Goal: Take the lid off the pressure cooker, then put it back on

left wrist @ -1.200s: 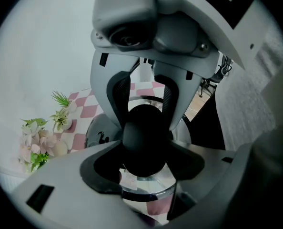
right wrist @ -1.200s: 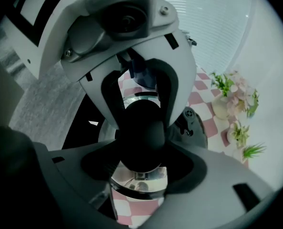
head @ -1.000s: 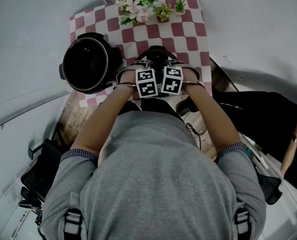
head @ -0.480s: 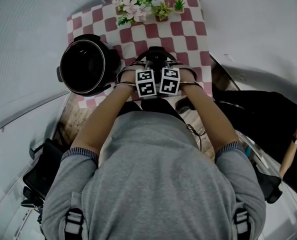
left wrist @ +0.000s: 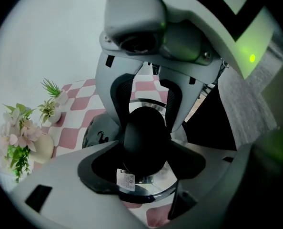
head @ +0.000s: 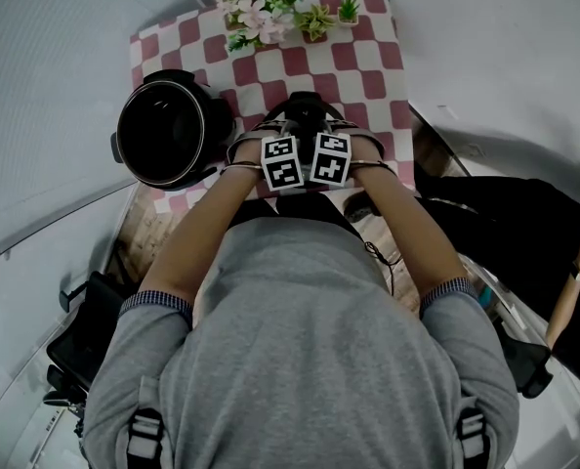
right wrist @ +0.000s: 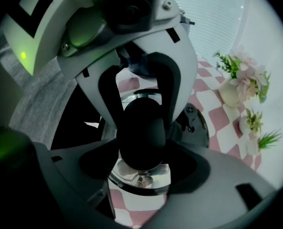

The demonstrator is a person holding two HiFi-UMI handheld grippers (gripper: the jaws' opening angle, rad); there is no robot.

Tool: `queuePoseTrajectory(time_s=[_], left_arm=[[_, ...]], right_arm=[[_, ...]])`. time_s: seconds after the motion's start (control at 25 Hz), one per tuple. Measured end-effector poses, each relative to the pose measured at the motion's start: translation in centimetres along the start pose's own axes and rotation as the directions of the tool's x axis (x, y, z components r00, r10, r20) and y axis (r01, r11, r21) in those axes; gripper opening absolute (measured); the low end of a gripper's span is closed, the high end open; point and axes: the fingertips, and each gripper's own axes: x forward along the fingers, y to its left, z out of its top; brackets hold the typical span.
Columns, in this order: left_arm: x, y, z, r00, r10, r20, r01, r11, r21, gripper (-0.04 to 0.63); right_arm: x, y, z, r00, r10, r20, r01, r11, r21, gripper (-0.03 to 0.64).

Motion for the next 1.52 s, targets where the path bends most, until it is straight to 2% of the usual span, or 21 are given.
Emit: queuePoseTrajectory(time_s=[0.16,0.24,0.36,0.56,0.8,0.88,1.0,1.08,1.16,1.24,1.36,1.52], left_arm=[[-1.9,0.8,0.5,0.996,0.054,0.065,-0.050,0.997,-0.058,0.329],[-3.2,1.1,1.0,0.989,0.080,0.124,-0.064,0.990,-0.127,0.330],[-5.7,2.0,2.0,0.966,0.135,0.219,-0.080,0.967,-0.240,0.330],[-10.5,3.8,3.0,0.898,0.277,0.342,-0.131,0.910,-0.394,0.330],[-16.3,4.6,3.0,0.817,0.404,0.410,-0.173,0.851,-0.495,0.330],[-18.7,4.6,3.5,0.775,0.445,0.448,-0.172,0.831,-0.529,0.330],[-21.8,4.8,4.0,0.709,0.506,0.491,-0.178,0.802,-0.570,0.330],[-23.4,4.7,4.1,0.682,0.532,0.502,-0.199,0.796,-0.572,0.330],[-25.0,4.5,4.2,0.644,0.559,0.523,-0.235,0.795,-0.560,0.327],[-26.6,4.2,4.2,0.601,0.579,0.550,-0.257,0.792,-0.553,0.318],[-28.8,3.7,3.7,0.549,0.603,0.578,-0.273,0.784,-0.558,0.311],[-31.3,3.5,3.1,0.475,0.635,0.610,-0.271,0.765,-0.585,0.305]], right_arm=[[-1.5,-0.3,0.2,1.000,-0.020,0.014,0.020,1.000,0.007,0.340],[-2.6,-0.4,0.4,0.999,-0.037,0.030,0.037,0.999,0.006,0.342],[-4.3,-1.3,0.7,0.993,-0.098,0.063,0.097,0.995,0.018,0.342],[-8.9,-3.9,2.2,0.956,-0.224,0.191,0.201,0.970,0.134,0.342],[-13.3,-4.5,4.3,0.916,-0.268,0.298,0.221,0.958,0.182,0.341],[-15.1,-4.7,5.5,0.888,-0.283,0.363,0.212,0.951,0.224,0.340],[-18.2,-4.9,7.9,0.819,-0.305,0.486,0.176,0.939,0.294,0.337],[-20.1,-5.1,9.2,0.762,-0.337,0.553,0.176,0.929,0.325,0.336],[-21.7,-5.0,10.4,0.710,-0.364,0.603,0.182,0.922,0.341,0.334],[-22.6,-4.6,11.4,0.675,-0.375,0.636,0.182,0.919,0.349,0.330],[-23.7,-4.0,12.5,0.626,-0.388,0.676,0.175,0.915,0.364,0.331],[-25.5,-3.1,14.0,0.542,-0.418,0.729,0.181,0.905,0.385,0.331]])
